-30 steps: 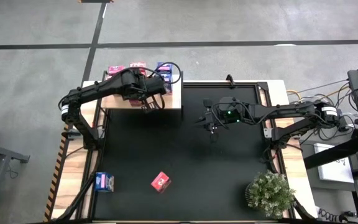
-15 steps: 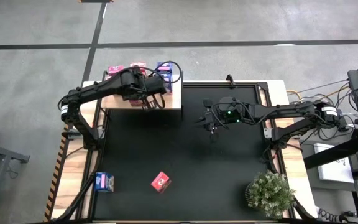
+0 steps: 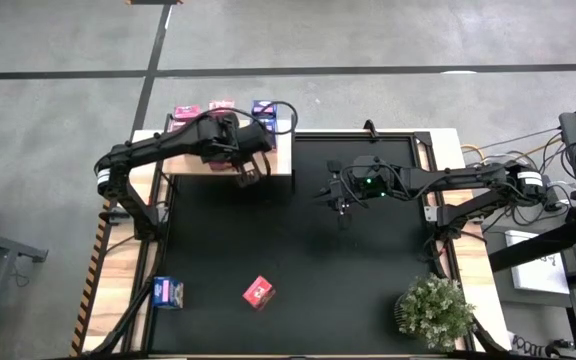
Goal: Stack cereal on shelf
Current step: Align the purple cereal box with the other purple cereal box on the shelf
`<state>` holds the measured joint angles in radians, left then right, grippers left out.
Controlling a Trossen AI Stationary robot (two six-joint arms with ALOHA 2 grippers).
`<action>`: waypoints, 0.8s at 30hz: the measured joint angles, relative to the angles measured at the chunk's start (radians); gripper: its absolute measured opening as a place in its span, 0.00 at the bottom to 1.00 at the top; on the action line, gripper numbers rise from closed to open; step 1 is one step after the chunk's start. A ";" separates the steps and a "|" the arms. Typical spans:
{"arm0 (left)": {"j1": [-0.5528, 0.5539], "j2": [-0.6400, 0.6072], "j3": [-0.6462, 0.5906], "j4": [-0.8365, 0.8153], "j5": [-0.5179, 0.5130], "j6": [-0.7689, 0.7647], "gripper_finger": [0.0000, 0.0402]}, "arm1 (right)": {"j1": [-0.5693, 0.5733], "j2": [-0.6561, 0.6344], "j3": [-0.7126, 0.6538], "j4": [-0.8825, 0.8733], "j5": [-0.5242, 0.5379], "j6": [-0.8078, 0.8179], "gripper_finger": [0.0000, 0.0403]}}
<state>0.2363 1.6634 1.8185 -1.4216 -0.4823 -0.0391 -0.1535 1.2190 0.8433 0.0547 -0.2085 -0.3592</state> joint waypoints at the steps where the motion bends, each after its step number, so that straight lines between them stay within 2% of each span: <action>1: 0.000 -0.001 -0.010 -0.008 -0.005 -0.006 0.00 | 0.000 0.000 0.000 0.000 0.000 0.000 0.15; 11: 0.004 -0.003 -0.068 -0.052 -0.083 -0.058 0.00 | 0.000 0.000 0.000 0.001 0.000 0.000 0.15; 24: 0.004 -0.016 -0.068 -0.107 -0.113 -0.125 0.00 | 0.000 0.000 0.000 0.001 0.000 0.000 0.15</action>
<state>0.2405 1.6474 1.7508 -1.5284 -0.5955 -0.1639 -0.1532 1.2190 0.8433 0.0555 -0.2085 -0.3592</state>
